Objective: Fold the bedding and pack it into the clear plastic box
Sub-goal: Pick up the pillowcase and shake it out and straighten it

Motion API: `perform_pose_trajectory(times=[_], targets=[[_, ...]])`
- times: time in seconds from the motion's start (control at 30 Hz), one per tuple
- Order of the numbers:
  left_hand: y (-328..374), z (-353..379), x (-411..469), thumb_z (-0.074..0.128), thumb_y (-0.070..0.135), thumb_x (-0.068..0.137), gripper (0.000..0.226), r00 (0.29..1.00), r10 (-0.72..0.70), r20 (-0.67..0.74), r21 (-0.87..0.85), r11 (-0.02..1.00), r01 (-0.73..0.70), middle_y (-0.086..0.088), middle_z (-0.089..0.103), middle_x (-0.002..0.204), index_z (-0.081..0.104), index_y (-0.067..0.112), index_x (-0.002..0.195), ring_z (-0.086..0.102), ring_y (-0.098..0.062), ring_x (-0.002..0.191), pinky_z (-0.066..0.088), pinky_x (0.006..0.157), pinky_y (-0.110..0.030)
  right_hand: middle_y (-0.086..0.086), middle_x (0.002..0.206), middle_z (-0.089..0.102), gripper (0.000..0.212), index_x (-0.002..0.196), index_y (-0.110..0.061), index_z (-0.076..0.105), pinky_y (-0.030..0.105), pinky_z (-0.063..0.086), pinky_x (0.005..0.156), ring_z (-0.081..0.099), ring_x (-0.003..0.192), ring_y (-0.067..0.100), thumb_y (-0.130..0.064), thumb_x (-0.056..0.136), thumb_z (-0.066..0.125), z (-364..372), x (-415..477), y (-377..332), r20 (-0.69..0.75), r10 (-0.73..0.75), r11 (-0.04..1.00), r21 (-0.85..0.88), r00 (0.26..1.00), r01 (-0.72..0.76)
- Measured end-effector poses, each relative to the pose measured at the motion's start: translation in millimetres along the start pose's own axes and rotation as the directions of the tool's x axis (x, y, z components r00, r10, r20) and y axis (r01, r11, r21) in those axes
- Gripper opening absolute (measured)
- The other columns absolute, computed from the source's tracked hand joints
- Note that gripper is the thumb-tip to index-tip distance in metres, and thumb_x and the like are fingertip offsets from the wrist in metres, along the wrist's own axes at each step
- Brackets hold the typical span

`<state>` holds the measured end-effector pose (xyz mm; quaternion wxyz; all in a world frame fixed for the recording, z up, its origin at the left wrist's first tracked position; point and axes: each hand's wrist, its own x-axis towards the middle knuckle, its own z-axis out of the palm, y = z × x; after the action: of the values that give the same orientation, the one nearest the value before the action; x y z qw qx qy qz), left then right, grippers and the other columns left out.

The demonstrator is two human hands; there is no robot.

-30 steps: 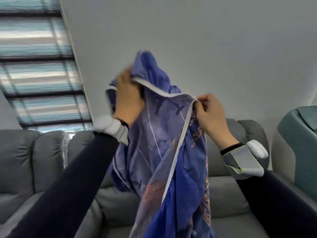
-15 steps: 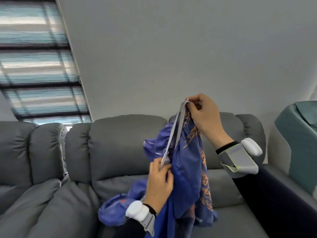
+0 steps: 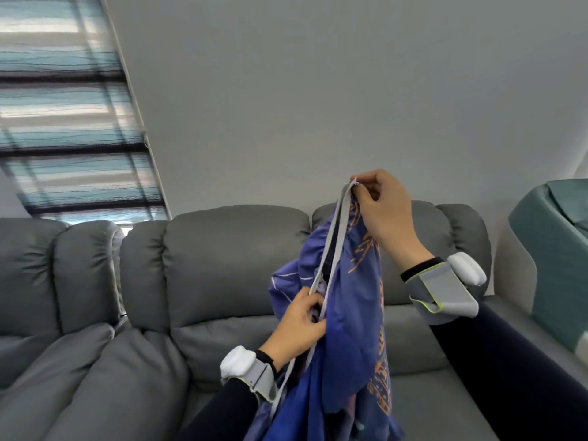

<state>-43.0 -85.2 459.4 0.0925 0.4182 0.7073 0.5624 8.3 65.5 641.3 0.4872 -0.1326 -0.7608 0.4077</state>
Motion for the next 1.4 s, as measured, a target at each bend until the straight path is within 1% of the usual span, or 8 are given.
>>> perform_pose_trajectory(times=[0.2, 0.33, 0.43, 0.57, 0.73, 1.0, 1.23, 1.4], targets=[[26, -80, -2, 0.078, 0.031, 0.064, 0.047, 0.782, -0.355, 0.512, -0.438, 0.676, 0.593, -0.015, 0.062, 0.100, 0.066, 0.003, 0.100, 0.056, -0.024, 0.090, 0.047, 0.083, -0.033, 0.000, 0.086, 0.065, 0.013, 0.093, -0.017, 0.062, 0.022, 0.046, 0.076, 0.061, 0.082, 0.013, -0.007, 0.090, 0.054, -14, 2, 19, -0.089, 0.099, 0.992, -0.069, 0.991, -0.105], [88, -183, 38, 0.071, 0.046, 0.069, 0.031, 0.876, -0.414, 0.246, 0.426, 0.858, 0.286, 0.003, 0.063, 0.071, 0.071, 0.015, 0.076, 0.053, -0.013, 0.068, 0.043, 0.062, -0.021, 0.003, 0.090, 0.065, 0.013, 0.100, -0.007, 0.064, 0.017, 0.042, 0.072, 0.063, 0.088, 0.019, -0.007, 0.091, 0.054, -29, 12, 27, -0.136, 0.149, 0.981, -0.107, 0.979, -0.164], [140, -241, 78, 0.049, 0.037, 0.077, 0.037, 0.929, 0.168, -0.329, 0.784, 0.597, 0.169, -0.011, 0.055, 0.070, 0.057, 0.002, 0.068, 0.052, -0.026, 0.071, 0.042, 0.067, -0.037, 0.008, 0.094, 0.070, 0.012, 0.099, -0.007, 0.065, 0.017, 0.038, 0.073, 0.065, 0.092, 0.022, -0.009, 0.091, 0.056, -21, 9, 14, -0.063, 0.099, 0.983, -0.151, 0.993, -0.107], [182, -253, 86, 0.043, 0.012, 0.087, 0.017, 0.437, 0.678, -0.590, 0.776, 0.627, 0.075, -0.019, 0.049, 0.100, 0.053, -0.002, 0.090, 0.048, -0.030, 0.093, 0.036, 0.084, -0.035, -0.003, 0.084, 0.066, 0.007, 0.094, -0.012, 0.064, 0.018, 0.040, 0.072, 0.061, 0.080, 0.008, -0.011, 0.090, 0.059, 13, -13, -29, 0.065, -0.130, 0.987, -0.087, 0.989, 0.135], [102, -169, 44, 0.060, 0.017, 0.087, 0.018, 0.881, 0.357, -0.309, 0.821, 0.568, 0.058, -0.021, 0.060, 0.089, 0.049, 0.005, 0.096, 0.059, -0.043, 0.080, 0.041, 0.066, -0.044, -0.002, 0.083, 0.062, 0.010, 0.090, -0.015, 0.060, 0.030, 0.048, 0.071, 0.061, 0.074, 0.018, -0.006, 0.086, 0.056, -4, -4, -25, -0.123, -0.106, 0.993, -0.068, 0.987, 0.098], [93, -180, 22, 0.050, 0.001, 0.082, 0.028, 0.637, 0.201, -0.744, 0.463, 0.842, 0.276, -0.015, 0.066, 0.100, 0.057, 0.013, 0.107, 0.060, -0.036, 0.092, 0.038, 0.073, -0.034, 0.005, 0.088, 0.061, 0.010, 0.093, -0.012, 0.058, 0.030, 0.045, 0.072, 0.053, 0.071, 0.013, -0.007, 0.085, 0.054, 3, -38, -5, -0.310, -0.073, 0.997, -0.035, 0.948, 0.065], [87, -97, 22, 0.057, 0.025, 0.068, 0.073, 1.000, 0.016, 0.015, 0.563, 0.826, -0.022, -0.004, 0.052, 0.133, 0.039, 0.024, 0.138, 0.049, -0.022, 0.125, 0.041, 0.104, -0.042, -0.003, 0.075, 0.063, 0.008, 0.096, -0.022, 0.059, 0.036, 0.051, 0.067, 0.061, 0.071, 0.019, -0.016, 0.092, 0.055, 51, -80, -16, 0.089, -0.041, 0.999, 0.003, 0.995, 0.041], [127, -72, 33, 0.062, 0.016, 0.086, 0.026, 0.939, 0.136, -0.316, 0.293, 0.955, -0.040, 0.003, 0.067, 0.101, 0.060, 0.017, 0.113, 0.062, -0.004, 0.085, 0.047, 0.076, -0.007, -0.009, 0.075, 0.060, 0.011, 0.102, -0.031, 0.056, 0.034, 0.047, 0.067, 0.063, 0.081, 0.022, -0.024, 0.093, 0.052, 41, -68, -20, 0.179, -0.088, 0.976, -0.182, 0.980, 0.121]])
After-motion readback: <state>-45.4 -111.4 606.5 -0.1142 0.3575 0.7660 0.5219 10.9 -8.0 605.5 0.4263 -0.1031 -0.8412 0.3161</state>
